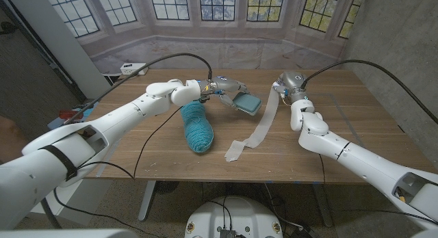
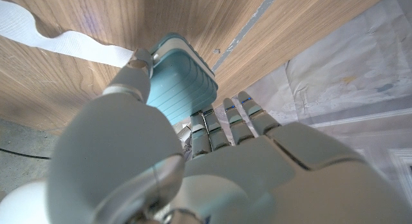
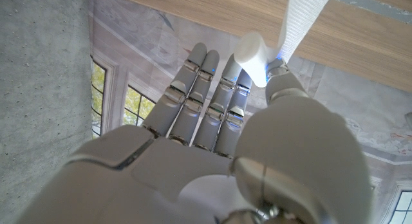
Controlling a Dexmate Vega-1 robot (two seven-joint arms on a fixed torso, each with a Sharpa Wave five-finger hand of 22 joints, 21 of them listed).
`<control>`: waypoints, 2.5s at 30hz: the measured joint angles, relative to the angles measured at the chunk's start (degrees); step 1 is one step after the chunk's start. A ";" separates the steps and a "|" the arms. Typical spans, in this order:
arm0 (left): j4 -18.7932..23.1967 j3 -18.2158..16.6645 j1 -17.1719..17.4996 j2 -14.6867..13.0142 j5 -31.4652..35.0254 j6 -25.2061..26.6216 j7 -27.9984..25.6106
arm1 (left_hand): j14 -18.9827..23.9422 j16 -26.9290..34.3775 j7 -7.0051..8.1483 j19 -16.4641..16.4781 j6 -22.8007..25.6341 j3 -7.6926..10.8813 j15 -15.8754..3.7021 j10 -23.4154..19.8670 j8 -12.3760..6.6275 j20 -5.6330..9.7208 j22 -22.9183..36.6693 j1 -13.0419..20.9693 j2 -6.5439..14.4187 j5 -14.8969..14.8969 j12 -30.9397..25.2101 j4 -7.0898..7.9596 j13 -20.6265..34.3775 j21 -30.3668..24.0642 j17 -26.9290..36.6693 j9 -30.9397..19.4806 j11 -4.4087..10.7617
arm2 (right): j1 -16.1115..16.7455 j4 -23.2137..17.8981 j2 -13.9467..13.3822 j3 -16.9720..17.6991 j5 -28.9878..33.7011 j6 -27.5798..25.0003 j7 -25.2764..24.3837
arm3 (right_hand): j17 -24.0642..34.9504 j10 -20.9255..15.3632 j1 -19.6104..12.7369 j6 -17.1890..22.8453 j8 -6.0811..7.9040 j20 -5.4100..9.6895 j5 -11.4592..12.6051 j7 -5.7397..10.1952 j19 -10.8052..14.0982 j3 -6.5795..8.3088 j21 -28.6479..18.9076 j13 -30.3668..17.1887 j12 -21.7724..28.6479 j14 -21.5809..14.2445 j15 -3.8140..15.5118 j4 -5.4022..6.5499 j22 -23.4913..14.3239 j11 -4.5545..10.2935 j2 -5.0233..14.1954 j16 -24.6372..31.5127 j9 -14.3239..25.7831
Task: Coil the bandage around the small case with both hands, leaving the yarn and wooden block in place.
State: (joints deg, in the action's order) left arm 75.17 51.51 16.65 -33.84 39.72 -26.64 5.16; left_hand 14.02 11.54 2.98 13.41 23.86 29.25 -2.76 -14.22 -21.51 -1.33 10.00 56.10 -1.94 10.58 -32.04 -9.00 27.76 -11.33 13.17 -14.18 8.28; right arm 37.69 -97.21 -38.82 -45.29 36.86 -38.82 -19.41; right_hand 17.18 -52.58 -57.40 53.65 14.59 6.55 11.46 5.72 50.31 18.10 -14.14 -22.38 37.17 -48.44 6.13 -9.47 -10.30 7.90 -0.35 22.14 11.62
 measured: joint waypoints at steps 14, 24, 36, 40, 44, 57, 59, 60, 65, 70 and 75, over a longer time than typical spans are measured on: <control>-0.58 0.45 -0.32 0.58 -0.03 0.00 -0.54 | 0.00 0.00 0.02 0.00 -0.02 0.00 0.00 0.00 0.00 0.00 0.00 -0.15 0.15 -0.05 0.00 0.00 -0.01 0.00 0.00 -0.03 0.00 | -0.10 -1.43 1.15 -0.30 0.55 0.54 0.25 | 0.28 0.01 -0.02 -0.01 0.00 -0.10 0.00 0.00 -0.54 0.00 0.45 -0.09 0.00 -0.10 -0.10 0.00 0.00 0.00 -0.03 -0.40 -0.01; -0.73 0.56 -0.37 0.57 -0.04 0.00 -0.90 | 0.00 0.00 0.04 -0.12 -0.04 0.00 0.00 0.00 0.00 0.12 0.00 -0.22 0.22 0.06 0.00 0.00 0.28 0.00 0.00 0.08 0.00 | -0.49 -2.42 2.06 -0.83 1.18 1.21 1.08 | 0.37 0.01 -0.29 -0.01 -0.45 -0.10 0.00 0.01 -0.53 0.00 0.45 -0.10 0.00 -0.10 -0.10 0.00 0.00 -0.01 -0.31 -0.52 -0.01; -1.06 0.54 -0.37 0.19 -0.31 -0.05 -1.06 | 0.00 0.00 0.03 -0.34 -0.05 0.00 0.00 0.00 0.00 -0.10 0.00 -0.22 0.22 0.06 0.00 0.00 0.27 0.00 0.00 0.24 0.00 | -1.03 -3.97 2.66 -1.37 2.20 1.43 2.45 | 0.52 0.01 -0.53 -0.01 -0.86 -0.10 0.00 0.01 -0.52 0.00 0.49 -0.09 0.00 -0.10 -0.11 0.00 0.00 -0.01 -0.07 -0.66 -0.02; -1.44 0.54 -0.38 0.17 -0.31 -0.33 -1.20 | 0.00 0.00 0.10 -0.34 -0.13 0.00 0.00 0.00 0.00 -0.10 0.00 -0.21 0.21 0.06 0.00 0.00 0.27 0.00 0.00 0.24 0.00 | -1.18 -4.55 2.86 -1.46 2.56 1.43 2.45 | 0.68 0.01 -0.53 -0.01 -0.94 -0.10 0.00 0.01 -0.52 0.00 0.85 -0.09 0.00 -0.09 -0.11 0.00 0.00 -0.01 -0.07 -0.94 -0.02; -1.84 0.54 -0.59 0.20 -0.32 -0.69 -1.42 | 0.00 0.00 0.10 -0.33 -0.14 0.13 0.00 0.00 0.00 -0.10 0.00 -0.20 0.20 0.06 0.00 -0.13 0.27 0.00 0.00 0.23 0.00 | -1.22 -5.11 3.00 -1.47 2.89 1.39 3.37 | 0.79 0.22 -0.52 -0.01 -0.94 -0.10 0.00 0.01 -0.52 -0.24 0.85 -0.09 0.00 -0.09 -0.11 0.24 0.00 -0.22 -0.07 -0.95 -0.02; -4.87 1.56 -2.24 1.53 -0.34 -2.15 -2.41 | 0.00 0.00 -0.02 -0.33 -0.24 0.24 0.00 0.00 0.00 -0.10 0.00 -0.13 0.13 0.01 0.00 -0.24 0.26 0.00 0.00 0.21 0.00 | -1.59 -6.68 3.89 -1.38 3.82 0.60 5.15 | 1.06 0.22 -0.52 -0.23 -0.94 -0.41 0.00 -0.21 -0.82 -0.24 0.85 -0.09 0.00 -0.09 -0.11 0.24 0.00 -0.21 -0.08 -1.17 -0.03; -4.87 1.56 -2.24 1.53 -0.34 -2.34 -2.50 | 0.00 0.00 -0.03 -0.33 -0.24 0.24 0.00 0.00 0.00 -0.10 0.00 -0.13 0.13 0.01 0.00 -0.24 0.26 0.00 0.00 0.21 0.00 | -1.67 -6.83 3.96 -1.38 3.82 0.60 5.15 | 1.06 0.22 -0.52 -0.23 -1.29 -0.41 0.00 -0.21 -0.82 -0.24 0.85 -0.09 0.00 -0.09 -0.11 0.23 0.00 -0.21 -0.08 -1.17 -0.03; -4.87 1.56 -2.24 1.53 -0.34 -2.43 -2.55 | 0.00 0.00 -0.03 -0.33 -0.23 0.24 0.00 0.00 0.00 -0.10 0.00 -0.13 0.13 0.01 0.00 -0.24 0.26 0.00 0.00 0.21 0.00 | -1.72 -6.97 4.02 -1.37 3.82 0.60 5.15 | 1.06 0.22 -0.52 -0.23 -1.29 -0.41 0.00 -0.21 -0.82 -0.24 0.85 -0.09 0.00 -0.09 -0.11 0.23 0.00 -0.21 -0.08 -1.17 -0.03; -6.48 2.01 -2.91 2.08 -0.35 -2.86 -2.85 | 0.00 0.00 -0.13 -0.32 -0.32 0.24 0.00 0.00 0.00 -0.10 0.00 -0.12 0.13 0.01 0.00 -0.24 0.26 0.00 0.00 0.21 0.00 | -1.99 -7.55 4.16 -1.37 4.16 0.25 5.99 | 1.06 0.22 -0.52 -0.23 -1.29 -0.41 0.00 -0.21 -0.82 -0.24 0.85 -0.08 0.00 -0.09 -0.11 0.23 0.00 -0.21 -0.08 -1.17 -0.03; -7.55 2.50 -3.49 2.54 -0.40 -3.22 -3.15 | 0.00 0.00 -0.01 -0.32 -0.20 0.24 0.00 0.00 0.00 -0.10 0.00 -0.13 0.13 0.00 0.00 -0.24 0.34 0.00 0.00 0.42 0.00 | -2.14 -8.18 4.13 -1.37 4.56 -0.08 6.92 | 1.32 0.22 -0.52 -0.23 -1.29 -0.41 0.00 -0.21 -0.82 -0.24 0.84 -0.08 0.00 -0.09 -0.11 0.23 0.00 -0.21 -0.08 -1.17 -0.03; -8.00 2.70 -3.73 2.74 -0.52 -3.44 -3.32 | 0.00 0.00 0.02 -0.32 -0.16 0.24 0.00 0.00 0.00 -0.10 0.00 -0.14 0.14 0.00 0.00 -0.24 0.54 0.00 0.00 0.53 0.00 | -2.19 -9.01 3.79 -1.37 4.80 -0.22 7.42 | 1.32 0.22 -0.52 -0.23 -1.29 -0.41 0.00 -0.21 -0.82 -0.48 0.84 -0.08 0.00 -0.09 -0.11 0.47 0.00 -0.21 -0.08 -1.18 0.25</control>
State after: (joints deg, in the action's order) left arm 67.16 54.21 12.92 -31.10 39.20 -30.09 1.83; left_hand 14.02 11.54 3.00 13.09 23.70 29.49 -2.76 -14.22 -21.51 -1.43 10.00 55.96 -1.79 10.58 -32.04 -9.24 28.30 -11.33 13.17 -13.66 8.28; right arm 35.50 -106.22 -35.03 -46.66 41.66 -39.04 -11.99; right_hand 18.50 -52.36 -57.92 53.42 13.31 6.14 11.46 5.51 49.49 17.62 -13.30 -22.46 37.17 -48.53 6.02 -9.00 -10.30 7.69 -0.43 20.97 11.88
